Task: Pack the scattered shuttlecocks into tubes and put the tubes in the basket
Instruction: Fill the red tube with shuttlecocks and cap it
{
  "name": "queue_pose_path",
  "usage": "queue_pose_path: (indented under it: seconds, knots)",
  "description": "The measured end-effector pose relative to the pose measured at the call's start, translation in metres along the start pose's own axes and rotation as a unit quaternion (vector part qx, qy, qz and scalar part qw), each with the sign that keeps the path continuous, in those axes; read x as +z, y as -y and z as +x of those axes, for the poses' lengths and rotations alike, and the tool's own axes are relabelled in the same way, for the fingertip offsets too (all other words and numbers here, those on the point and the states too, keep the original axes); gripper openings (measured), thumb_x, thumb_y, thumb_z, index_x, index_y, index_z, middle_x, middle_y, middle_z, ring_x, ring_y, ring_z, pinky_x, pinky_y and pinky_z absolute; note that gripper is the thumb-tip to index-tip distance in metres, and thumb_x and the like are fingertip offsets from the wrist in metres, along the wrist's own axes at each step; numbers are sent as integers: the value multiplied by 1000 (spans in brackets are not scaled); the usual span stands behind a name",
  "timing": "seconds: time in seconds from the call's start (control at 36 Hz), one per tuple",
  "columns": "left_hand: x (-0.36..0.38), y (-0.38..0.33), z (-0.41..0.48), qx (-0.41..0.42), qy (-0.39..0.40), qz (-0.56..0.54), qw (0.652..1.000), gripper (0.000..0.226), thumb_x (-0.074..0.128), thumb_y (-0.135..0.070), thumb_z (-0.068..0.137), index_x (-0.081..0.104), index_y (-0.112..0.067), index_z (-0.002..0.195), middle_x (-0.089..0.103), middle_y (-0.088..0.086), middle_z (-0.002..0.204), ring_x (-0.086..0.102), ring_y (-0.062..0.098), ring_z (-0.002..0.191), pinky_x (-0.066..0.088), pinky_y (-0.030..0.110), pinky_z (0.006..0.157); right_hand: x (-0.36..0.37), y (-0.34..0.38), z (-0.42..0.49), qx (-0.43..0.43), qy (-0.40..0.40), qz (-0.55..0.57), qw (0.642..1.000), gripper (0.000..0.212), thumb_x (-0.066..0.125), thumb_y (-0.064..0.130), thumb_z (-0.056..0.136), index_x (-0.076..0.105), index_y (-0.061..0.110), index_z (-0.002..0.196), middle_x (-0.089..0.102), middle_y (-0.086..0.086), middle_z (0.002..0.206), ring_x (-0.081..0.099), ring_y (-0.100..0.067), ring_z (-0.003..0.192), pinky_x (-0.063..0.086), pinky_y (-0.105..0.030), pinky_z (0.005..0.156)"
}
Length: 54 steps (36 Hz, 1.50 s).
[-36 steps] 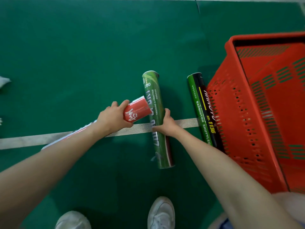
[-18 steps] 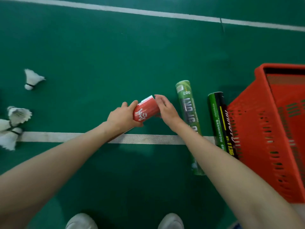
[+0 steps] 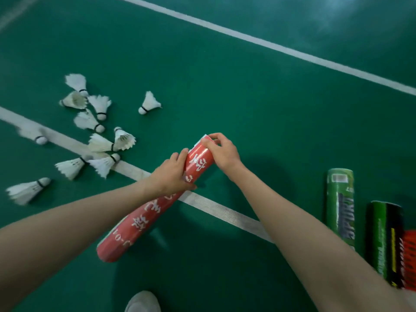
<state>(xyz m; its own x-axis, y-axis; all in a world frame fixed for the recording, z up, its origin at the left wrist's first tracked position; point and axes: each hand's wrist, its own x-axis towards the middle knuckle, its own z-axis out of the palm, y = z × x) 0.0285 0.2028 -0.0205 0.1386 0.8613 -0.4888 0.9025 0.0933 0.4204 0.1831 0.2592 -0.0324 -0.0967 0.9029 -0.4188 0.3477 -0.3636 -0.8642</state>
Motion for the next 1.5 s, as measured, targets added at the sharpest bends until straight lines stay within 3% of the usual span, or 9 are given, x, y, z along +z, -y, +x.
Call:
queue_pose_path:
  seconds: [0.17, 0.42, 0.58, 0.78, 1.03, 1.22, 1.36, 1.44, 1.5]
  knots:
    - [-20, 73, -30, -76, -12, -86, 993, 110, 78, -49, 69, 8, -25, 149, 45, 5, 121, 57, 17, 93, 53, 32, 79, 82, 31, 14, 20, 106, -26, 994, 36, 58, 51, 86, 61, 21, 106, 66, -4, 103, 64, -17, 91, 54, -37, 87]
    - [-23, 168, -91, -168, -51, -107, 979, 123, 77, -50, 72, -16, -26, 151, 41, 8, 134, 55, 23, 103, 49, 35, 89, 196, 49, -3, 1, 225, -67, 972, 36, 55, 51, 90, 59, 20, 107, 67, -1, 97, 65, -16, 90, 55, -36, 86]
    - [1, 205, -107, -216, -116, -130, 961, 107, 76, -48, 74, 5, -19, 149, 45, 10, 135, 56, 27, 108, 49, 41, 89, 248, 46, -3, -25, 251, -120, 960, 31, 53, 52, 90, 56, 24, 103, 66, 0, 98, 64, -15, 91, 53, -36, 87]
    - [41, 210, -107, -220, -169, -241, 930, 98, 76, -51, 73, 22, -19, 148, 39, 4, 141, 47, 24, 123, 42, 41, 100, 267, 21, 3, -40, 180, -201, 962, 37, 48, 47, 95, 52, 18, 117, 60, -2, 103, 57, -7, 78, 41, -21, 59]
    - [62, 217, -140, -230, -180, -314, 903, 66, 65, -46, 85, 44, -18, 141, 52, 1, 135, 52, 16, 117, 41, 30, 100, 277, 3, -2, 13, 132, -294, 946, 53, 48, 48, 93, 43, 7, 125, 56, -14, 118, 59, -27, 98, 50, -40, 81]
    - [72, 264, -171, -380, -414, -248, 789, 22, 54, -18, 96, 63, -15, 115, 55, 0, 116, 45, 17, 115, 35, 28, 102, 298, 4, -24, -103, 117, -392, 907, 77, 59, 42, 89, 22, 2, 142, 31, -20, 142, 31, -36, 132, 25, -47, 112]
    - [85, 303, -181, -527, -347, -283, 722, 36, 43, -15, 99, 47, -11, 134, 40, 15, 139, 32, 31, 131, 30, 41, 108, 295, 2, -27, -119, 118, -392, 905, 77, 60, 42, 89, 22, 2, 143, 29, -19, 144, 27, -36, 134, 24, -47, 113]
    - [88, 321, -188, -564, -368, -359, 646, 37, 47, -15, 97, 45, -7, 133, 37, 17, 140, 35, 33, 129, 34, 42, 103, 292, 0, -25, -143, 118, -392, 901, 76, 61, 42, 88, 27, 0, 141, 30, -18, 143, 26, -33, 133, 23, -44, 113]
    - [92, 330, -194, -565, -371, -372, 636, 40, 54, -9, 92, 46, -4, 130, 39, 17, 137, 40, 34, 125, 37, 39, 98, 291, 0, -25, -151, 112, -392, 901, 76, 62, 42, 87, 28, 0, 141, 30, -18, 144, 25, -32, 134, 22, -43, 113]
